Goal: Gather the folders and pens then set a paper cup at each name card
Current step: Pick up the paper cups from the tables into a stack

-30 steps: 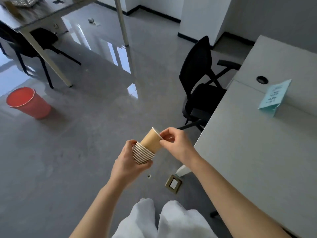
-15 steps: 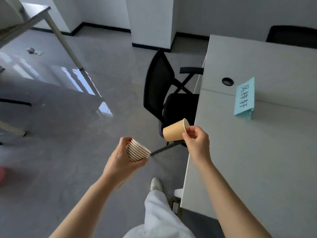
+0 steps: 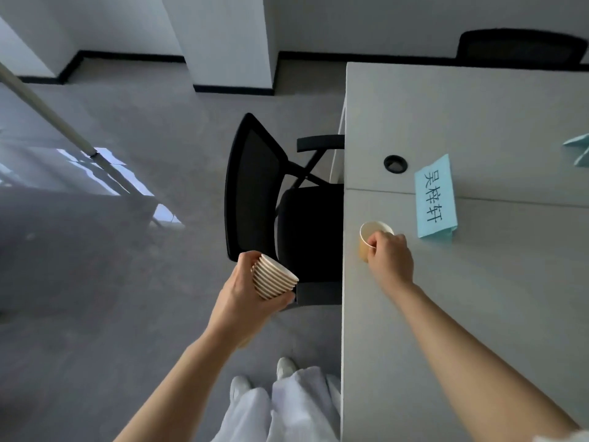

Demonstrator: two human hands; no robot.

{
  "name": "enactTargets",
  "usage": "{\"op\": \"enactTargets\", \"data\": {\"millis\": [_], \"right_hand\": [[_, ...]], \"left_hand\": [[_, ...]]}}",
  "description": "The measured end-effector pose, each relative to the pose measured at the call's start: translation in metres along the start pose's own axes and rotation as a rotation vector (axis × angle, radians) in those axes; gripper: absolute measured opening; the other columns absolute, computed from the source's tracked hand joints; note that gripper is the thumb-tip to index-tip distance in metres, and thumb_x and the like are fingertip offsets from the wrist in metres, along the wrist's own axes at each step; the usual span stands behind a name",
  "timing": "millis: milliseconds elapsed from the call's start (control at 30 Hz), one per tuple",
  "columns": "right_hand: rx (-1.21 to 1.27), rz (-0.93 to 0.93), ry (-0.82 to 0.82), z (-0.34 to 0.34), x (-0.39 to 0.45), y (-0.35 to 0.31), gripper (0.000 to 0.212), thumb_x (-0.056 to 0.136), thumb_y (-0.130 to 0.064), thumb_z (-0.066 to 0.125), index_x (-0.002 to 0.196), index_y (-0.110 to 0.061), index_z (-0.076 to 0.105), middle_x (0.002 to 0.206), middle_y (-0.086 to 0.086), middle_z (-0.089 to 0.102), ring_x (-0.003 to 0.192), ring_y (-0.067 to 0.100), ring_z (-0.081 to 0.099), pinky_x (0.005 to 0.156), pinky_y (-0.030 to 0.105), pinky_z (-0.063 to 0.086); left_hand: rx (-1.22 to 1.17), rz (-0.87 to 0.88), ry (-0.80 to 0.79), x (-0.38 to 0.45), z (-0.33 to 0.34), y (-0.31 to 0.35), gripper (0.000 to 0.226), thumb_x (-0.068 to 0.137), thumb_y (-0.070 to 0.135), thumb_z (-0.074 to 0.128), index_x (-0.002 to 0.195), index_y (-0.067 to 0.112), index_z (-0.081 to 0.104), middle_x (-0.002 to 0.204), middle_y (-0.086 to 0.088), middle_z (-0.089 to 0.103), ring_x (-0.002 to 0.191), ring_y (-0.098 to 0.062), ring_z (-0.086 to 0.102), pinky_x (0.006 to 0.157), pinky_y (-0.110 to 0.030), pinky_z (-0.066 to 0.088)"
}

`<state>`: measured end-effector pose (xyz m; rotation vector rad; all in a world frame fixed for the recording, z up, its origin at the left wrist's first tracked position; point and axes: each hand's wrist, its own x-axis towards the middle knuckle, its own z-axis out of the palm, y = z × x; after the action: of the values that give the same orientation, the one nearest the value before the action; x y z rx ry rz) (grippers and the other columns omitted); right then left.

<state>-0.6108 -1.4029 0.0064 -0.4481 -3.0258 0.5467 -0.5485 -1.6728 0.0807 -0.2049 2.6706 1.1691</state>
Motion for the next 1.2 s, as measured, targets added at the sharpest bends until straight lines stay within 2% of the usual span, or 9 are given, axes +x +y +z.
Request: {"op": "enactTargets", "data": {"millis": [167,333,467,567,700,800,867,1100,1200], "right_hand": [[-0.078,0.014,-0.022,0.006,0.014,0.009,0.014,0.079,-0.001,0.06,0.09,-0.006,0.066,0.088,0.015,0.069,0.089,0.037,0.054,0.064,0.04,0.048],[-0.103,0.036,0.001,-0.001,0.016,0.006,0.023,0.078,-0.011,0.07,0.099,-0.004,0.063,0.101,0.016,0.065,0.098,0.039,0.052,0.072,0.044,0.049],[0.119,-0.051,0.034,-0.011,0.015,-0.022,0.015,0.08,-0.008,0.067,0.094,-0.005,0.065,0.099,0.013,0.065,0.098,0.035,0.055,0.08,0.039,0.047],[0.406,-0.132,-0.084,-0.024,0.013,-0.064,0.009,0.082,-0.008,0.066,0.091,-0.011,0.068,0.091,0.003,0.068,0.089,0.02,0.062,0.081,0.028,0.049],[0.633,-0.19,-0.437,-0.042,0.005,-0.135,0.012,0.087,-0.02,0.065,0.097,-0.02,0.07,0.092,-0.009,0.071,0.086,0.002,0.065,0.077,0.013,0.05],[0.707,-0.218,-0.662,-0.037,0.002,-0.182,0.021,0.087,-0.025,0.065,0.108,-0.023,0.07,0.098,-0.009,0.072,0.092,-0.002,0.066,0.082,0.016,0.054],[0.749,-0.221,-0.758,-0.027,0.004,-0.208,0.027,0.087,-0.019,0.066,0.114,-0.018,0.068,0.104,-0.006,0.072,0.095,-0.001,0.067,0.085,0.018,0.054],[0.697,-0.207,-0.754,0.024,0.032,-0.321,0.021,0.084,-0.013,0.068,0.105,-0.013,0.072,0.096,-0.001,0.073,0.09,0.005,0.068,0.086,0.022,0.054],[0.76,-0.172,-0.768,0.044,0.048,-0.374,0.024,0.085,-0.01,0.064,0.108,-0.011,0.07,0.1,0.001,0.073,0.095,0.008,0.067,0.091,0.026,0.053]], "left_hand": [[-0.002,0.006,-0.035,0.02,0.004,0.005,0.068,0.059,0.047,0.082,0.107,0.045,0.034,0.092,0.015,0.054,0.083,-0.008,0.057,0.067,-0.03,0.049],[0.009,0.007,-0.073,0.036,0.001,0.004,0.068,0.059,0.048,0.081,0.111,0.044,0.037,0.096,0.012,0.055,0.086,-0.013,0.058,0.072,-0.039,0.055],[0.012,0.019,-0.053,0.048,-0.007,0.001,0.067,0.059,0.049,0.08,0.111,0.043,0.039,0.097,0.011,0.057,0.084,-0.013,0.058,0.071,-0.037,0.054],[0.013,0.023,-0.047,0.055,-0.015,-0.004,0.067,0.06,0.048,0.08,0.113,0.043,0.039,0.095,0.012,0.057,0.083,-0.012,0.058,0.069,-0.035,0.054],[0.001,0.059,-0.034,0.066,-0.034,-0.016,0.066,0.06,0.048,0.079,0.112,0.043,0.038,0.092,0.013,0.057,0.08,-0.012,0.058,0.067,-0.035,0.053],[-0.042,0.078,-0.042,0.079,-0.054,-0.028,0.06,0.06,0.045,0.078,0.109,0.042,0.042,0.088,0.012,0.059,0.073,-0.01,0.06,0.061,-0.034,0.054],[-0.055,0.1,-0.043,0.091,-0.068,-0.038,0.057,0.061,0.041,0.078,0.106,0.043,0.042,0.086,0.012,0.06,0.071,-0.007,0.059,0.058,-0.028,0.051],[-0.084,0.087,-0.055,0.156,-0.148,-0.104,0.062,0.058,0.039,0.08,0.11,0.035,0.045,0.083,0.009,0.059,0.067,-0.007,0.054,0.057,-0.023,0.047],[-0.073,0.103,-0.067,0.194,-0.192,-0.132,0.061,0.057,0.036,0.082,0.107,0.034,0.046,0.081,0.008,0.06,0.063,-0.008,0.054,0.055,-0.024,0.046]]}}
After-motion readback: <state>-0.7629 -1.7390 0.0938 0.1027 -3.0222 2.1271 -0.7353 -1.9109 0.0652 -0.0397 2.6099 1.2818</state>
